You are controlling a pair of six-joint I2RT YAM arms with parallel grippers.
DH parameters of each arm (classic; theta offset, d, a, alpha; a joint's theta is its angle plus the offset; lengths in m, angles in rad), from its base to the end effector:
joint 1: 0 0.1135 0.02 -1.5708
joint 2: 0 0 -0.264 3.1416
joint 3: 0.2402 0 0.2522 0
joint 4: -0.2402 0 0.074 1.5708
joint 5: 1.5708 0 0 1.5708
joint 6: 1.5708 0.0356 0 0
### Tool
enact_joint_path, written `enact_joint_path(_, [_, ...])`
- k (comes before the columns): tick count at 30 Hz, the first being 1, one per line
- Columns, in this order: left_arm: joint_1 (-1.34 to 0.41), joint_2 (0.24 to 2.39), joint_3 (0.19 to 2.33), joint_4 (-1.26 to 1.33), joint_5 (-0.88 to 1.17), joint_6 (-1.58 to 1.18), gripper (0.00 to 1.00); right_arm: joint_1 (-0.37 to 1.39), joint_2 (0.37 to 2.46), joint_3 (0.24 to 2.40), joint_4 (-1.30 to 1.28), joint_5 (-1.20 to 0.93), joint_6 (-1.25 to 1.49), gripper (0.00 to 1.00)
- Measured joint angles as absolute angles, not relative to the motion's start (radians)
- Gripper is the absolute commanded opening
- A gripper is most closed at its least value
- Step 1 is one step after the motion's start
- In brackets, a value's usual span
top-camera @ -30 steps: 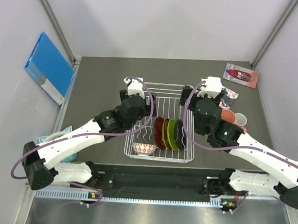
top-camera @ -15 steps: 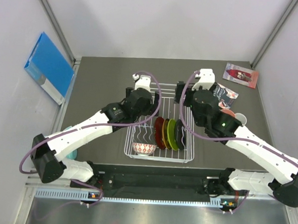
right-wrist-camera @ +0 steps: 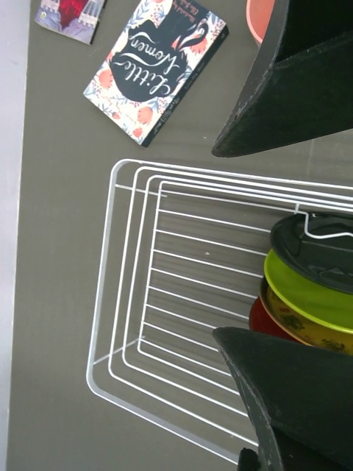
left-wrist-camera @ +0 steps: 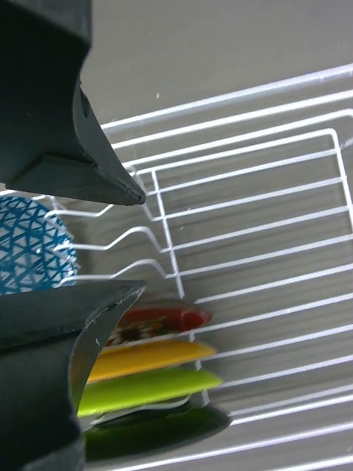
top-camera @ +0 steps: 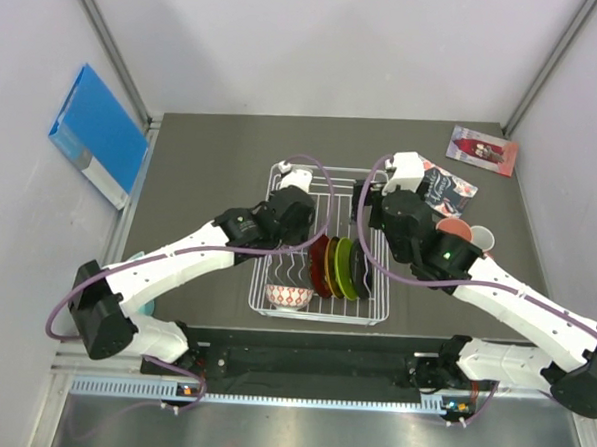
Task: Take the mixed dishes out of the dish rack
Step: Pick up the plate from the dish rack.
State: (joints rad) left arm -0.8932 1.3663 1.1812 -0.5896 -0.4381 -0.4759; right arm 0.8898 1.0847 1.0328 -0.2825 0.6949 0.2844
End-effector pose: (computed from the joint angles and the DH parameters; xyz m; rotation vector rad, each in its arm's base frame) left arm 0.1962 -0.2197 0.3116 0.2607 2.2504 -0.2107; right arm 0.1689 0.1722 0.3609 -0.0925 1.8264 0.1637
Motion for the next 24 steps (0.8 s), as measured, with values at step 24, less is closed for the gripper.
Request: enact_joint_path(24, [-1.061, 1.456, 1.136, -0.611, -0.490, -0.550, 0.38, 0.890, 1.085, 1.007, -0.313, 0.642, 0.327, 0.98])
